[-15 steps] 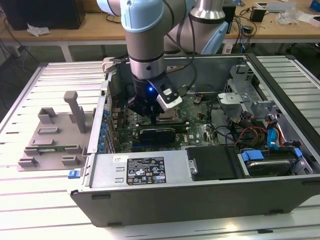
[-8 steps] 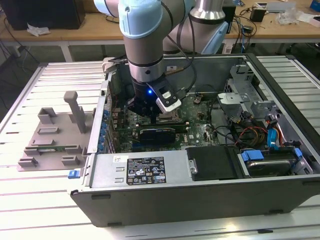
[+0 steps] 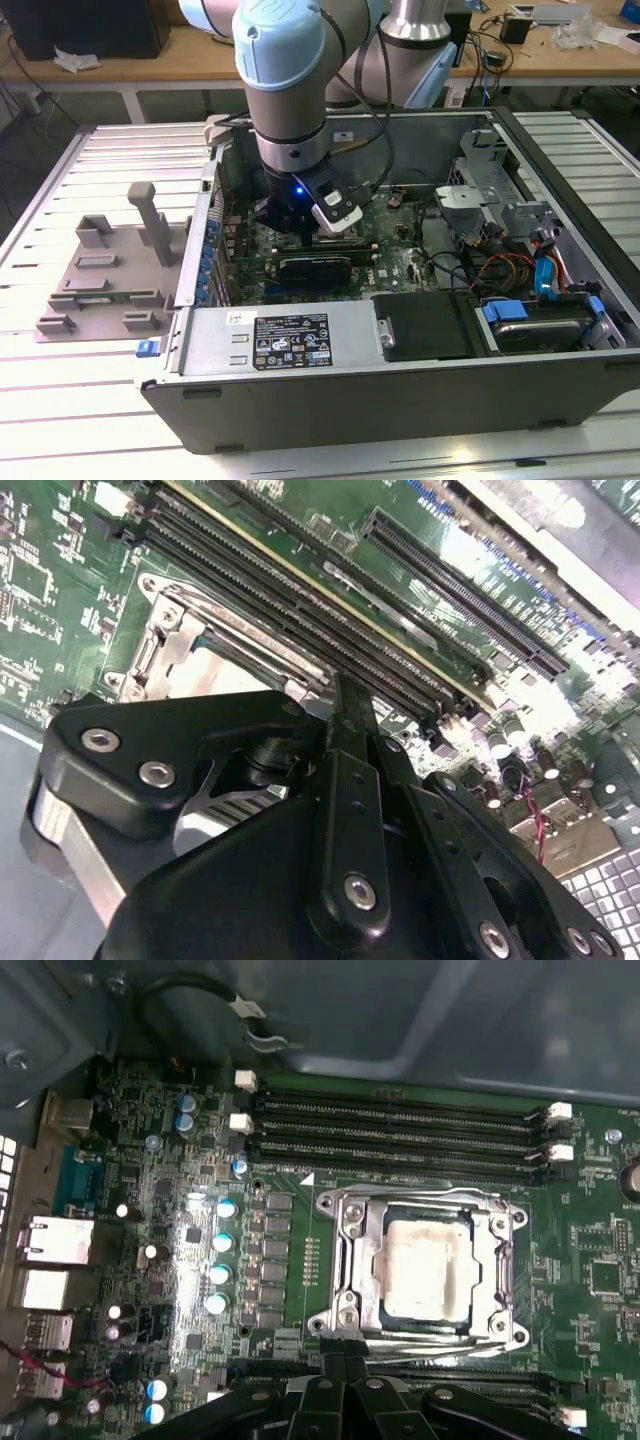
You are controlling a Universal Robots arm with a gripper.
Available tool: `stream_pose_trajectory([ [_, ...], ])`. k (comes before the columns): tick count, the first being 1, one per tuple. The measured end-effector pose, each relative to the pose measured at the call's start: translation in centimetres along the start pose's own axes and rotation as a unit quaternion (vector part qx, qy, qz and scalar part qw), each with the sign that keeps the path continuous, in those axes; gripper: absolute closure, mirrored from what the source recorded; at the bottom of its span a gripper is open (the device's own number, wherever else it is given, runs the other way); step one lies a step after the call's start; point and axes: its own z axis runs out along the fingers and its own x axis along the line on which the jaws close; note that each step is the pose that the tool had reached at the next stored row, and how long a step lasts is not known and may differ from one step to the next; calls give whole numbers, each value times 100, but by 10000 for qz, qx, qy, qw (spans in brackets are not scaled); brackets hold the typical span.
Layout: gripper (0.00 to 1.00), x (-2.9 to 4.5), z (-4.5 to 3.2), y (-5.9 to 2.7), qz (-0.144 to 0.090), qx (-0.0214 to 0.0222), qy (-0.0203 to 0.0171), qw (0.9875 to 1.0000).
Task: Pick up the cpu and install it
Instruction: 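Install the second cpu locking lever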
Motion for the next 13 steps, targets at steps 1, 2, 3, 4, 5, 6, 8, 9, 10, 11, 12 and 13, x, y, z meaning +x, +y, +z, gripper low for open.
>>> stream_pose_trajectory([
  [1,89,13,11,-1,3,-20,-2,10000],
  [2,89,19,14,-2,4,-30,-3,10000],
  [3,89,25,16,-2,6,-45,-5,10000],
  [4,89,34,18,-2,8,-80,-12,10000],
  [5,89,38,20,-2,9,-108,-16,9999],
  [6,89,42,26,-3,17,-182,-29,9998],
  [8,89,45,54,-13,29,-240,-36,9997],
  [9,89,46,62,-18,32,-249,-37,9997],
  [10,89,47,64,-20,35,-253,-37,9997],
  [11,89,47,64,-21,36,-254,-38,9997],
  [12,89,47,64,-21,36,-255,-37,9997],
  [13,89,46,65,-21,35,-255,-38,9997],
])
